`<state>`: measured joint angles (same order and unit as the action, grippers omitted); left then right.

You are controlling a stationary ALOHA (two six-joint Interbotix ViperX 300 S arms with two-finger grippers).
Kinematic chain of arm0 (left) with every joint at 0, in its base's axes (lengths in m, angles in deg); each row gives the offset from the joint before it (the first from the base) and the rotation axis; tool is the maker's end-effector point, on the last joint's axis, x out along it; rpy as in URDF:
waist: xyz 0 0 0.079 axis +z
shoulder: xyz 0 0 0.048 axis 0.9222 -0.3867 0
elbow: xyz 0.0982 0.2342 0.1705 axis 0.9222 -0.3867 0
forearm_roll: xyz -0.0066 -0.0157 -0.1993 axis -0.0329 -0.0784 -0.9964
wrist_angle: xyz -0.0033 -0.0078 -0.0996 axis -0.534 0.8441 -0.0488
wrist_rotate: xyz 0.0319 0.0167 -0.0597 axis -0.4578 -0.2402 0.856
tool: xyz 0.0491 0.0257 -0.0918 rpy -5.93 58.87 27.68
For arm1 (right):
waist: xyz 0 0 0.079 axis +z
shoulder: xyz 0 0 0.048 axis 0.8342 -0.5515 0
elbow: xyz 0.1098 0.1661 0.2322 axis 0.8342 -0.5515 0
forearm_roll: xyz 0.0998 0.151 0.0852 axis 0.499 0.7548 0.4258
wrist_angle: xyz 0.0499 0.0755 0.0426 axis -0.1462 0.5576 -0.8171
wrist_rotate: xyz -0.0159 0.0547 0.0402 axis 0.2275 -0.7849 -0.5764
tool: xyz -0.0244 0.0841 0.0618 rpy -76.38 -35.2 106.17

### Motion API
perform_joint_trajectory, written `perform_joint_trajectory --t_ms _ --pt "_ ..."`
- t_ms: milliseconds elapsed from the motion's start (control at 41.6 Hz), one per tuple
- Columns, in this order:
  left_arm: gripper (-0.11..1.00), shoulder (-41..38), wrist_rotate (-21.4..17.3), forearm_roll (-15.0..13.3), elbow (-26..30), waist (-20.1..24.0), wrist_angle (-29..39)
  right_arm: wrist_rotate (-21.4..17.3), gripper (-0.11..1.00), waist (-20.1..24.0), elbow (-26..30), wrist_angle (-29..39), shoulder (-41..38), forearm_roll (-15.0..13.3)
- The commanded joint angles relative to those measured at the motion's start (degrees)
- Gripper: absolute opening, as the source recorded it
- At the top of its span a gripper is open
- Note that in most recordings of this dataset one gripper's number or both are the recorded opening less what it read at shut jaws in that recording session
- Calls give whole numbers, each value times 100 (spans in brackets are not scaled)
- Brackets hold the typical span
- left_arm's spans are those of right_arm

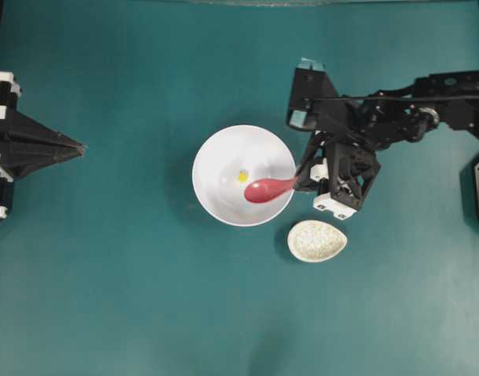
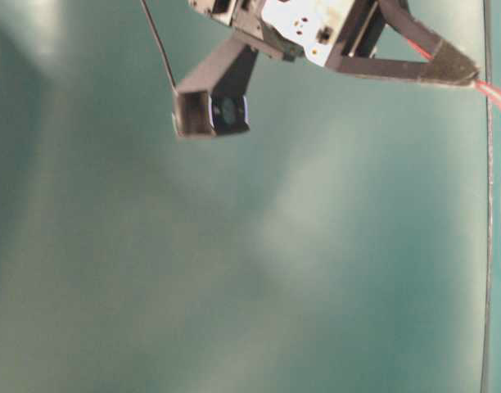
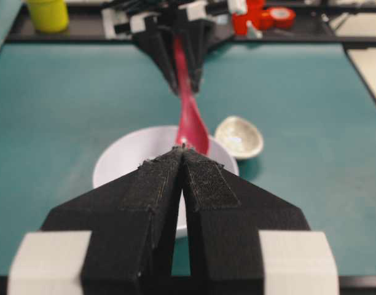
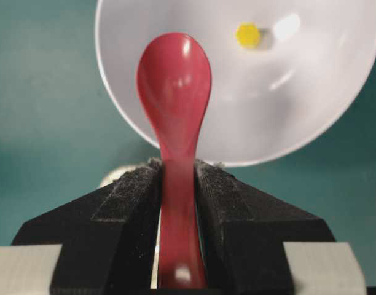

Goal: Scoop the yellow hexagonal prism block from the bowl with a spoon using the right arm.
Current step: 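Lower the spoon into the bowl and push it under the yellow block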

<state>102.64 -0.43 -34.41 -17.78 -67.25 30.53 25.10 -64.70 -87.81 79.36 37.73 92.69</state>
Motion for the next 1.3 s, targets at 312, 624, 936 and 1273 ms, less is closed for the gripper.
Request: perform_joint_trajectory --t_ms 312,624,936,1273 --pt "1 -53 0 9 79 0 -44 -1072 24 -18 483 308 -220 -1204" --pt "1 -53 0 9 79 0 -70 -1143 24 0 519 316 -413 -1274" --pt "1 -44 0 9 88 0 -105 -1107 24 26 677 290 -721 -1283" --pt "1 -44 0 9 88 0 -123 -1090 24 79 773 44 -923 -1283"
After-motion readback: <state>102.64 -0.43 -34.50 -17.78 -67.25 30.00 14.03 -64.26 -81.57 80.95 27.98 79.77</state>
